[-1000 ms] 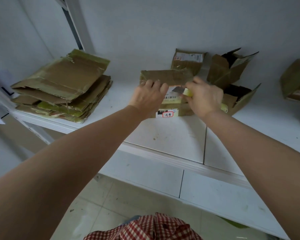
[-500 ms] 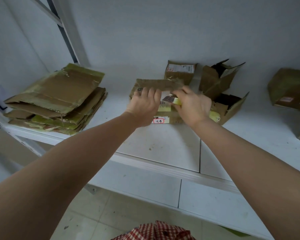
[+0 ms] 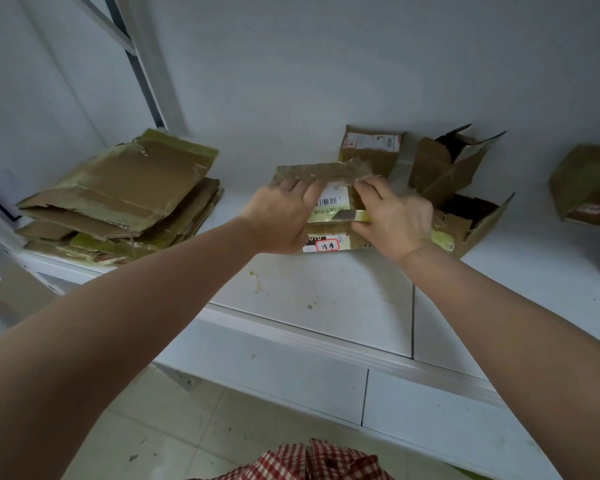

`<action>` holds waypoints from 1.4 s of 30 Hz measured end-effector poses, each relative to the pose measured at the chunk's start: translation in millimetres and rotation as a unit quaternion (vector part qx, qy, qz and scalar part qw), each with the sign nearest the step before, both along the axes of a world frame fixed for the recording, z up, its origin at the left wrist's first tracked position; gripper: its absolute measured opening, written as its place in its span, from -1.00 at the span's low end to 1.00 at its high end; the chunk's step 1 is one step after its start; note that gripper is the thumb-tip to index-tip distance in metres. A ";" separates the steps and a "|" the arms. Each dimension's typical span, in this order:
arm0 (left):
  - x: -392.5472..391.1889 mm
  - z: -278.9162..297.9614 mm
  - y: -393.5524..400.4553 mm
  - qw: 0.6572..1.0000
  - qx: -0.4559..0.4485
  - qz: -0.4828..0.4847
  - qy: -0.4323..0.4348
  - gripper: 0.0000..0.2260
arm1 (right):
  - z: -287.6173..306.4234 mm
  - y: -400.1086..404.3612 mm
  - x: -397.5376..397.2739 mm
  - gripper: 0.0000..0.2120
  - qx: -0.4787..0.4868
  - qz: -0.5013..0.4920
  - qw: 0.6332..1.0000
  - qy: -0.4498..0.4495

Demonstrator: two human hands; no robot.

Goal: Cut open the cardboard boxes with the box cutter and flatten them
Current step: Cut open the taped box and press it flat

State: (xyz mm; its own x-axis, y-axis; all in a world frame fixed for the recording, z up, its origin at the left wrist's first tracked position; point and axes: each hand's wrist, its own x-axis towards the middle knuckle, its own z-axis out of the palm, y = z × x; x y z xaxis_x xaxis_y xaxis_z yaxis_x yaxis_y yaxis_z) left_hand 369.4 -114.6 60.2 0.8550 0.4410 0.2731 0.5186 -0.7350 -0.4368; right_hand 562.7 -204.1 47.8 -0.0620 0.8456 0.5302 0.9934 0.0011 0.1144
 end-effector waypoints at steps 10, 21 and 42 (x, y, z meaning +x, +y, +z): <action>-26.5 -12.6 -6.5 0.990 -0.091 -0.052 -0.093 -0.47 | -23.7 -17.8 4.6 -0.42 0.069 0.018 0.997 -0.023; -33.4 21.3 -17.7 0.901 -0.353 0.037 -0.249 -0.59 | 14.9 -40.8 16.0 -0.52 -0.052 -0.081 0.949 0.300; -6.2 -14.4 -24.9 0.954 -0.229 0.038 -0.188 -0.55 | -1.1 -13.8 6.1 -0.54 -0.052 -0.146 0.954 0.258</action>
State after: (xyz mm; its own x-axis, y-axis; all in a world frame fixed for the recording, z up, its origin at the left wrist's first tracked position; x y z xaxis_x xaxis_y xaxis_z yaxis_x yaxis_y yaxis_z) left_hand 363.3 -139.5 45.8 0.6951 0.6446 0.3182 0.6347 -0.7582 0.1496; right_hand 568.8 -217.9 46.8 0.4301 0.8369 0.3386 0.8773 -0.2989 -0.3755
